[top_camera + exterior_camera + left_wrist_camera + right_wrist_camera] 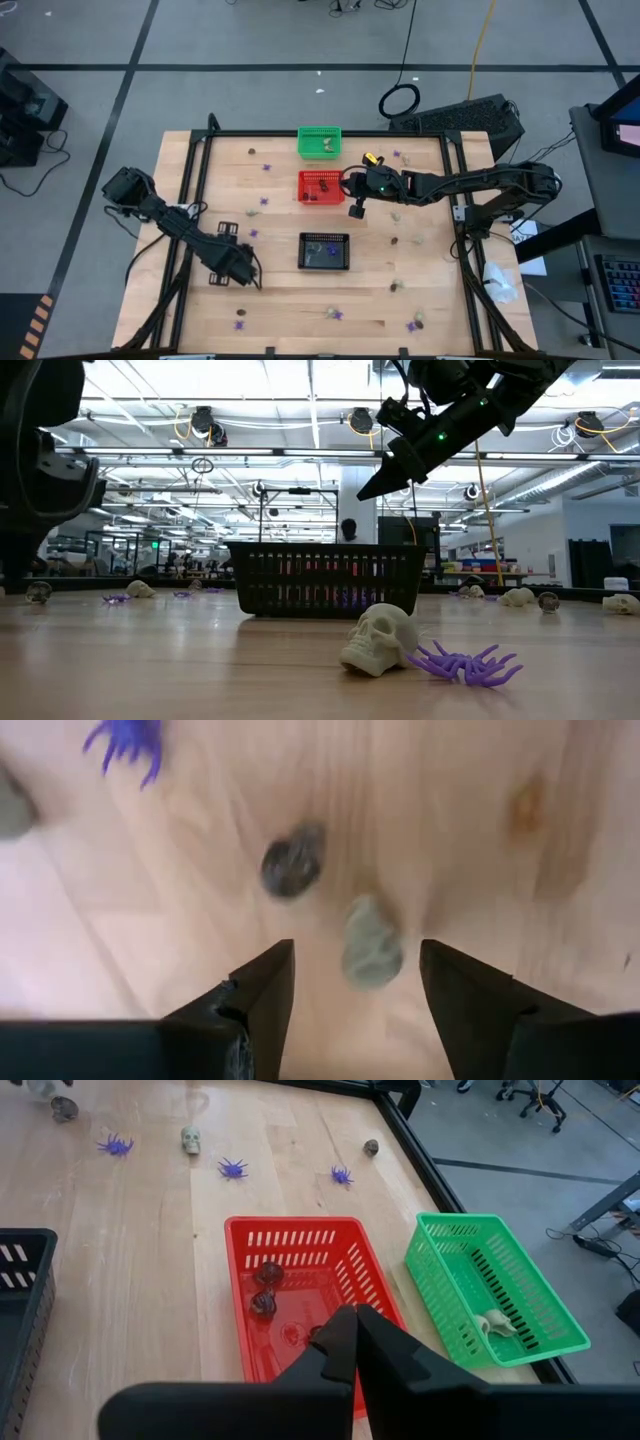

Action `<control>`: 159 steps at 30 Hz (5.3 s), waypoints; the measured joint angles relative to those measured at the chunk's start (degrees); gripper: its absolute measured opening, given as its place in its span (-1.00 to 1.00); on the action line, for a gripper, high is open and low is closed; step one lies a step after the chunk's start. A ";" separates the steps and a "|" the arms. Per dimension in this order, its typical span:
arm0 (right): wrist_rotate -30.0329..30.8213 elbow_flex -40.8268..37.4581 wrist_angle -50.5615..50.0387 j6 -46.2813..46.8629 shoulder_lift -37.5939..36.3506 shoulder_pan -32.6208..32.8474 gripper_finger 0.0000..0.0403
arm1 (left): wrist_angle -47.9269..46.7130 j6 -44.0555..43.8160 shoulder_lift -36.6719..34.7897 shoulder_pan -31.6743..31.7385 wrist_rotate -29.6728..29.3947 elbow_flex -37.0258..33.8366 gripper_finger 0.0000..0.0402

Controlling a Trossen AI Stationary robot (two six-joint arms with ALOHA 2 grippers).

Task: Sort Halloween decoration
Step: Put the white skull toy into the green basket, then put the violet spider toy into the black basket

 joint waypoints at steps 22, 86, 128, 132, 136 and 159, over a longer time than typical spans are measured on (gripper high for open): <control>-0.01 0.00 0.01 -0.02 0.00 0.00 -1.00 | 6.19 0.76 -0.20 0.03 3.52 -3.68 -0.72; -0.01 0.00 -0.01 -1.31 0.00 -0.02 -1.00 | 26.11 42.90 27.93 69.50 4.85 44.86 -0.99; -7.37 -8.07 10.21 9.01 0.63 2.59 -1.00 | 82.52 33.72 -14.92 48.64 -0.37 -18.58 -1.00; -5.01 -8.07 10.07 8.90 0.63 3.61 -1.00 | 87.38 33.74 -15.13 46.99 -0.61 -21.76 -1.00; -4.46 -8.07 6.27 10.17 0.44 2.97 -1.00 | 94.69 33.74 -15.08 45.66 -0.53 -24.99 -1.00; -10.44 -7.85 -42.74 33.47 -12.93 -8.07 -0.87 | 104.53 37.33 -15.06 46.18 -0.02 -31.10 -1.00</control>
